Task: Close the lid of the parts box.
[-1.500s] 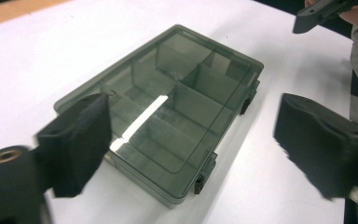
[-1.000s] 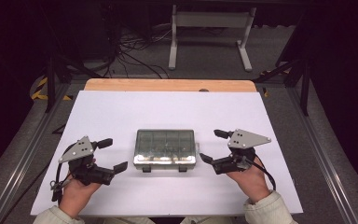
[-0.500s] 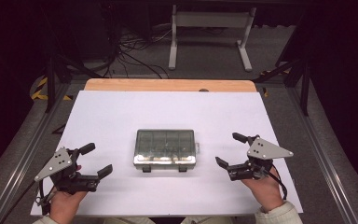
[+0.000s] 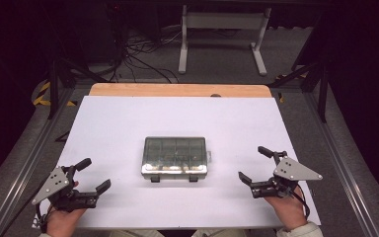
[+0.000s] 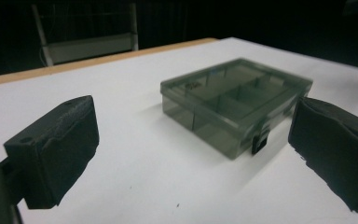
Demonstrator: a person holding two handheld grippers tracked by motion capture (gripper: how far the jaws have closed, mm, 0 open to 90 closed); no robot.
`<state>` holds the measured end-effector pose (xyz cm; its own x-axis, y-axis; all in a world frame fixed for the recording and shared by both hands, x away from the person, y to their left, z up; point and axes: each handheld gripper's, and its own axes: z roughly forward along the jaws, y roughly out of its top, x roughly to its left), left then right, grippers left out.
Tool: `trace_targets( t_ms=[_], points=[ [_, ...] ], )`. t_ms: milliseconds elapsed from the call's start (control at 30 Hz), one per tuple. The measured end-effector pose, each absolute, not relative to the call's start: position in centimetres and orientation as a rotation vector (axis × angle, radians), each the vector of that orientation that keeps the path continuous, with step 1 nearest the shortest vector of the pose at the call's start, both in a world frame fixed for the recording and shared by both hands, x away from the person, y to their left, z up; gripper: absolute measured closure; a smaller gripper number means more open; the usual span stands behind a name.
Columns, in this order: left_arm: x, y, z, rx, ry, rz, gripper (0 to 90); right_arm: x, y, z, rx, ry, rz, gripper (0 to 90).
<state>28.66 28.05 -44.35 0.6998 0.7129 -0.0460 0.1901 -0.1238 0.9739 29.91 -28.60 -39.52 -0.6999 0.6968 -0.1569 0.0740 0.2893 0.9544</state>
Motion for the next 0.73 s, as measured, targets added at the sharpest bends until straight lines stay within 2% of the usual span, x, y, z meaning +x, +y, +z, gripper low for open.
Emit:
trace_targets(
  t_ms=[167,433,733],
  points=[
    [29.2,28.4,-45.5,1.621,0.736,0.488,2.8,30.1,-29.5,-40.9,0.720,1.981,1.431,1.5],
    [29.4,28.3,-46.4,1.607,0.743,0.505,3.2,30.7,-30.1,-42.4,0.765,1.998,1.397,1.2],
    [29.5,28.2,-46.4,1.615,0.761,0.517,2.7,30.8,-29.9,-42.5,0.753,1.999,1.383,1.0]
  ],
)
